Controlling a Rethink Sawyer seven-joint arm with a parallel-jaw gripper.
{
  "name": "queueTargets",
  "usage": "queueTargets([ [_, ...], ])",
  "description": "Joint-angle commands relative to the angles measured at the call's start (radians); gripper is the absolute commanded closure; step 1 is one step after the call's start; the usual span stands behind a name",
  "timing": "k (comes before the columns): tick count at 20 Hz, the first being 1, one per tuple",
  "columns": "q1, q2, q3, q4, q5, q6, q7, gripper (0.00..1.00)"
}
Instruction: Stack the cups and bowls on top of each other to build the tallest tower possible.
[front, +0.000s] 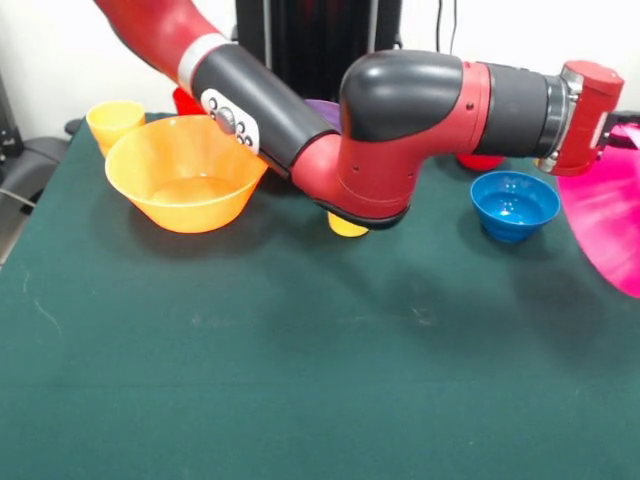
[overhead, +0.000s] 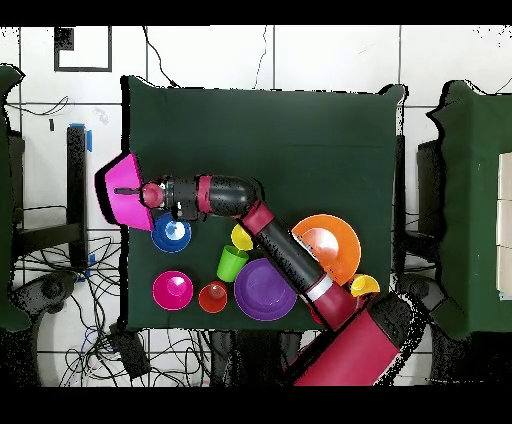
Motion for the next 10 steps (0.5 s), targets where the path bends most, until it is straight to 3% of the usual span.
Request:
queueTargets([
  [1, 0.007, 0.035, -0.015, -0.193, 0.076, 0.18, -0.378, 1.0],
  [10, 0.005, 0.016, -0.017, -0.237, 0.103, 0.26, -0.399, 1.0],
])
